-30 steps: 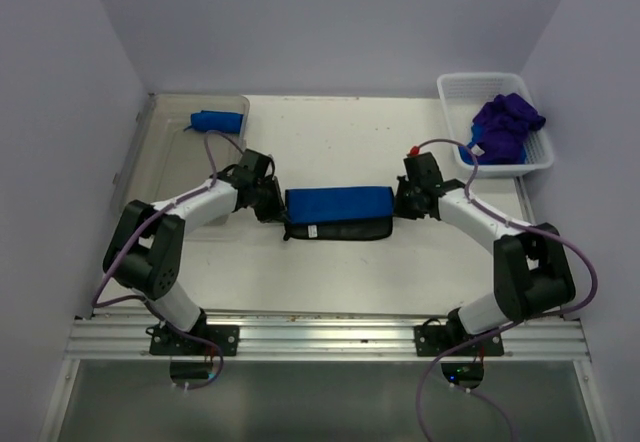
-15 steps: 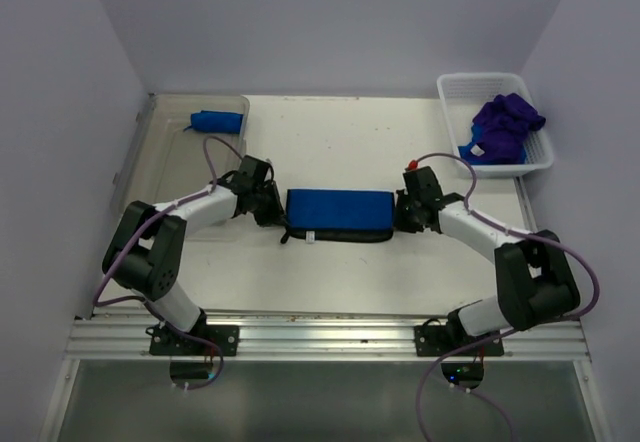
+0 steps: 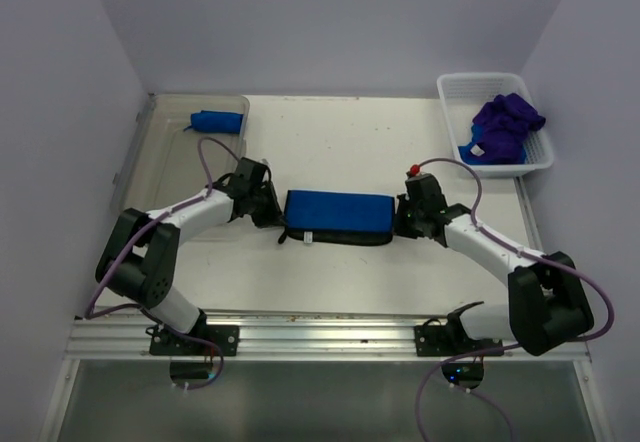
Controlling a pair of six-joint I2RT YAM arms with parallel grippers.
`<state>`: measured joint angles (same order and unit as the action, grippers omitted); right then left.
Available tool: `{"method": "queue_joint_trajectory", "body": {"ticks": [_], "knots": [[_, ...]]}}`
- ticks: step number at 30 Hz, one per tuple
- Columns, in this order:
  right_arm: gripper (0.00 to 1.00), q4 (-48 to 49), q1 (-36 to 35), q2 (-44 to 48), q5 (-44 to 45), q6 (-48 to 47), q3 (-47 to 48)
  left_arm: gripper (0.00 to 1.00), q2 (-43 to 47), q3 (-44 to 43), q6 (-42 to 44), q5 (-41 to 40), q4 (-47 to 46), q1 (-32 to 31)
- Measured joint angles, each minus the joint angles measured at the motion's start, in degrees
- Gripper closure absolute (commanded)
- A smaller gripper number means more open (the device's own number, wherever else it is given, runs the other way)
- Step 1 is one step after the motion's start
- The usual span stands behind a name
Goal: Roll the towels
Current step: Fold the towel
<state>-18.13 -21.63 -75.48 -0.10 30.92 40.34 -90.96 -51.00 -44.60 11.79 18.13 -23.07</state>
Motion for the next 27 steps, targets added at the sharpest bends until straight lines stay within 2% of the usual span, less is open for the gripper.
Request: {"method": "queue_joint_trajectory", "body": {"ticks": [13, 14, 16, 17, 18, 20, 21, 24, 25, 26, 27], "knots": [[1.00, 2.3, -1.7, -1.1, -0.9, 2.1, -5.1, 1.00, -0.3, 4.1, -0.8, 0.6, -1.0, -0.3], [0.97, 2.4, -1.7, -1.1, -0.9, 2.1, -5.1, 1.00, -0.5, 4.1, -0.8, 0.7, -1.1, -0.3], [0.88, 2.3, -1.7, -1.1, -0.9, 2.3, -5.1, 0.84, -1.0, 4.1, -0.7, 0.9, -1.3, -0.3], [0.72, 2.3, -1.7, -1.1, -0.8, 2.5, -5.1, 0.76, -1.0, 4.1, -0.7, 0.9, -1.3, -0.3], [0.64, 2.0, -1.7, -1.1, -0.5, 2.5, -5.0, 0.60, -1.0, 4.1, -0.6, 0.8, -1.1, -0.3], [0.52, 0.7, -1.7, -0.7, 0.7, 2.5, -5.0, 0.48, -0.9, 4.1, -0.2, 0.2, -0.9, -0.2], [0.51, -0.1, -1.7, -0.3, 1.1, 2.3, -4.9, 0.43, -0.5, 4.0, -0.3, 0.0, -0.7, -0.2], [0.55, -3.0, -1.6, 2.4, 3.2, 2.0, -4.2, 0.43, 1.9, 3.0, -0.1, -2.7, 1.7, -0.7], [0.58, -3.8, -1.6, 3.3, 3.8, 1.8, -3.6, 0.43, 2.8, 2.0, 0.2, -4.1, 3.0, -1.0], [0.65, -4.2, -1.5, 3.7, 4.3, 1.6, -2.8, 0.44, 3.5, 0.7, 0.3, -5.4, 4.2, -1.6], [0.68, -4.5, -1.3, 3.9, 4.7, 1.4, -1.9, 0.48, 3.9, -0.8, 0.4, -6.5, 4.9, -2.4]]}}
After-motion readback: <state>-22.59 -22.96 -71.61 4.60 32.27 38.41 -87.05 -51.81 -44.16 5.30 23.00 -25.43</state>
